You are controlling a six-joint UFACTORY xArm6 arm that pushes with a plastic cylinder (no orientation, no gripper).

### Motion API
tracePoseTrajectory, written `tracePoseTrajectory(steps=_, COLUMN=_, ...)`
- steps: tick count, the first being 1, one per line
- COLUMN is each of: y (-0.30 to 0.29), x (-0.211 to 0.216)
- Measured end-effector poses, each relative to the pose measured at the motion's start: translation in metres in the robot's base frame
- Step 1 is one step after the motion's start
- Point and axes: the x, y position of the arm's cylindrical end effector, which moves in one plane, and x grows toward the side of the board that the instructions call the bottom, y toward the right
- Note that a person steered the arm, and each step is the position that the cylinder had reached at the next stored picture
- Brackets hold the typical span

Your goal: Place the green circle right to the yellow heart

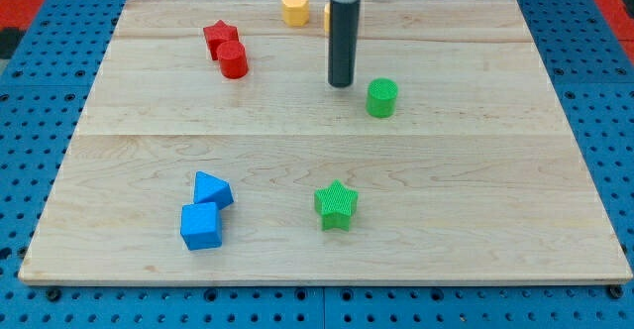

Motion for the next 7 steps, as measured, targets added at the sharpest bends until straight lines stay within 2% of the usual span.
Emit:
tracePoseTrajectory(steps=1, y=-0.016, x=0.049)
tracePoseTrajectory(steps=2, y=0.027, x=0.079)
tracePoseTrajectory(steps=3, y=0.059, x=0.050)
tracePoseTrajectory(steps=4, y=0.005, x=-0.013)
tracePoseTrajectory(steps=5, y=-0.013, x=-0.027)
tracePoseTrajectory(steps=6, y=-0.010, x=0.017)
tracePoseTrajectory(steps=7, y=0.040, x=-0.013)
